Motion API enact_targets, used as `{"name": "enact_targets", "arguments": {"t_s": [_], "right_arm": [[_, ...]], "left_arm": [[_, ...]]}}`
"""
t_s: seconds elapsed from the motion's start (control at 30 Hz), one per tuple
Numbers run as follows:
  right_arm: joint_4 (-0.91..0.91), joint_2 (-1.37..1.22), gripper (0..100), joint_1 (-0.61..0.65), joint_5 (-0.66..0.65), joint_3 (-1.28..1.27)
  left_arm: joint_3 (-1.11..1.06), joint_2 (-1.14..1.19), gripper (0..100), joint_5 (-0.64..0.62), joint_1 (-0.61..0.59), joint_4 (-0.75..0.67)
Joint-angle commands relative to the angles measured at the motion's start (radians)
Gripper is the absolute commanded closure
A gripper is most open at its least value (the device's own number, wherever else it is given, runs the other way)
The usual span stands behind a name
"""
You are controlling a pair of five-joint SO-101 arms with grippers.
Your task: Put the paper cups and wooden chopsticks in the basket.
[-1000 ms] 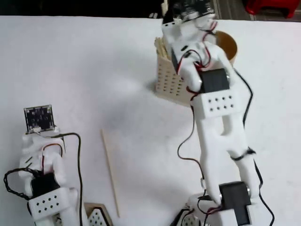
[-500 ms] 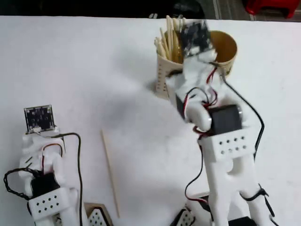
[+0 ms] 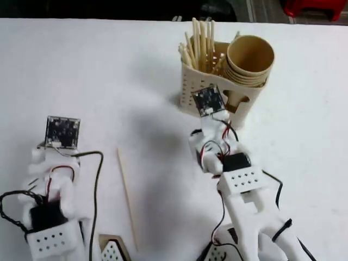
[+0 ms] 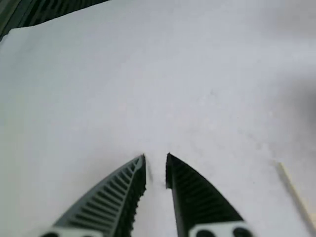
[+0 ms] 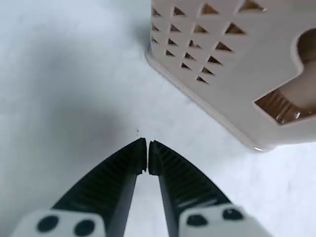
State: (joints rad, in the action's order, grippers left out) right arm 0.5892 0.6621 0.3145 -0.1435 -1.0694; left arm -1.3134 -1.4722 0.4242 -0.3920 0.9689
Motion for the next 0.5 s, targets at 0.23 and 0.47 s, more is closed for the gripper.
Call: {"name": "enact_targets", "arguments": {"t_s": [0.23,0.47], "right_arm": [[-0.042,0.027,98.1,-0.035,0.012,-0.003],[-0.044,0.025,98.1,-0.053,0.012,-0.003]], "left_arm": [[0.249,-0.005,84,0.086,0.209,0.381],[0.255,0.105,79,0.043,0.232,0.388]]}}
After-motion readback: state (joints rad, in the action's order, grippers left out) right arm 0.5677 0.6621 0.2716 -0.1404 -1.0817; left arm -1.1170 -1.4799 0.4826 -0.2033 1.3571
